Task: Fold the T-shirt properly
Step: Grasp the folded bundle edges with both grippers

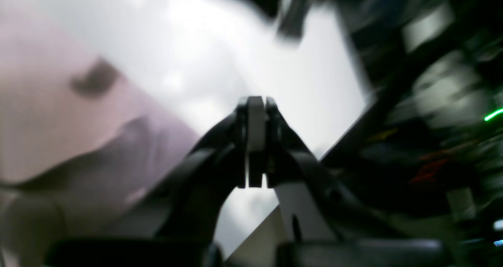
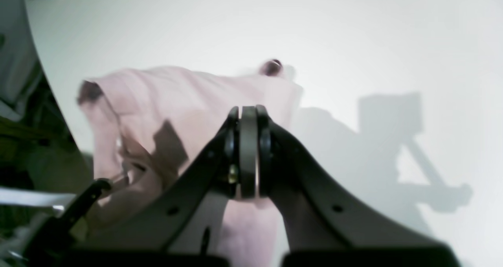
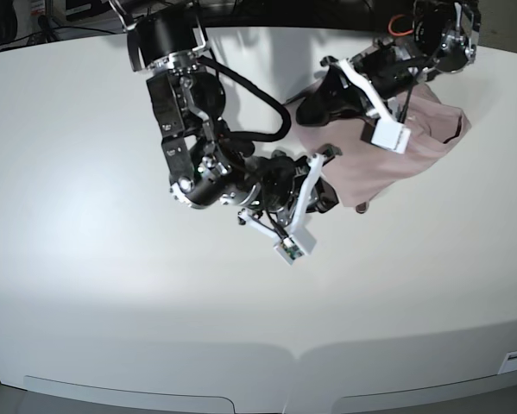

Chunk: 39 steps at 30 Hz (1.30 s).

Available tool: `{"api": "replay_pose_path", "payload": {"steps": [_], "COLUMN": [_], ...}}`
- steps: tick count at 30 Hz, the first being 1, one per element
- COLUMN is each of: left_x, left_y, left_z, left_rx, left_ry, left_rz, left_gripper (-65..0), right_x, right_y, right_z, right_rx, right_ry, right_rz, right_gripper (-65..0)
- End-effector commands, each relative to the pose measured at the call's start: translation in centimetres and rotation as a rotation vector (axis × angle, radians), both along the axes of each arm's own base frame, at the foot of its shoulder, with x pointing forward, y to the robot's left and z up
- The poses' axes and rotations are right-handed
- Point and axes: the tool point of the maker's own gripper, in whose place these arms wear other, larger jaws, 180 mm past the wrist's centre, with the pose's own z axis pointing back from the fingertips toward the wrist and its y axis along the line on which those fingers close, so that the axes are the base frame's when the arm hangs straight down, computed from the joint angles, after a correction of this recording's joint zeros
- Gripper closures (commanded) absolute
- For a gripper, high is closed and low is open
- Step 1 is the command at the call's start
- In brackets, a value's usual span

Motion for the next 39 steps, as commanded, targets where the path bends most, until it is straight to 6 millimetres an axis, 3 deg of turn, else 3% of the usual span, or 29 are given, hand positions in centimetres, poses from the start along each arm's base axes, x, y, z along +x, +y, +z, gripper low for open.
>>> {"api": "replay_pose_path", "payload": {"steps": [1,4,7,12,16,21,23,28,33,39], "left_x": [0.3,-0.4,-0.7,-1.2,-1.4,-2.3,-1.2,1.3,2.0,3.5], "left_y": [0.3,2.1,3.8,5.5,8.4,12.1,11.6,8.8,7.3,5.6], "left_z": [0.2,-2.9,-4.1,-2.7,-1.0,-2.0,-0.9,4.3,5.2,5.0], "left_rx": [0.029,0.218,0.301,0.339,0.473,0.665,0.616,0.46,0.383,0.345], "left_ry": [-0.021,0.052,0.099,0.077,0.012,0.034,-0.031,-0.312,-0.312,-0.246], "left_rz": [0.005,-0.003,0.014,0.044,0.088,0.13,0.167,0.161,0.145,0.256], "left_gripper": [0.0,0.0,0.0,0.0,0.0,0.0,0.0,0.0,0.0,0.0], "right_x": [0.8,0.9,0.9,1.1,0.8,-0.3,-0.7,-0.5,0.1,1.3], "right_y": [0.3,-0.4,-0.5,-0.4,0.0,1.7,2.3,2.4,1.2,-0.5], "right_z": [1.6,1.2,1.2,1.3,1.3,1.5,1.6,1.3,0.9,0.8], "right_rx": [0.037,0.022,0.019,0.03,0.03,0.035,0.037,-0.001,-0.018,-0.017], "right_ry": [-0.042,-0.043,-0.044,-0.052,-0.051,-0.059,-0.062,-0.08,-0.069,-0.056], "right_rz": [-0.002,-0.005,-0.005,-0.01,0.004,0.06,0.079,0.076,0.042,-0.024], "right_gripper": [0.0,0.0,0.0,0.0,0.0,0.0,0.0,0.0,0.0,0.0]}}
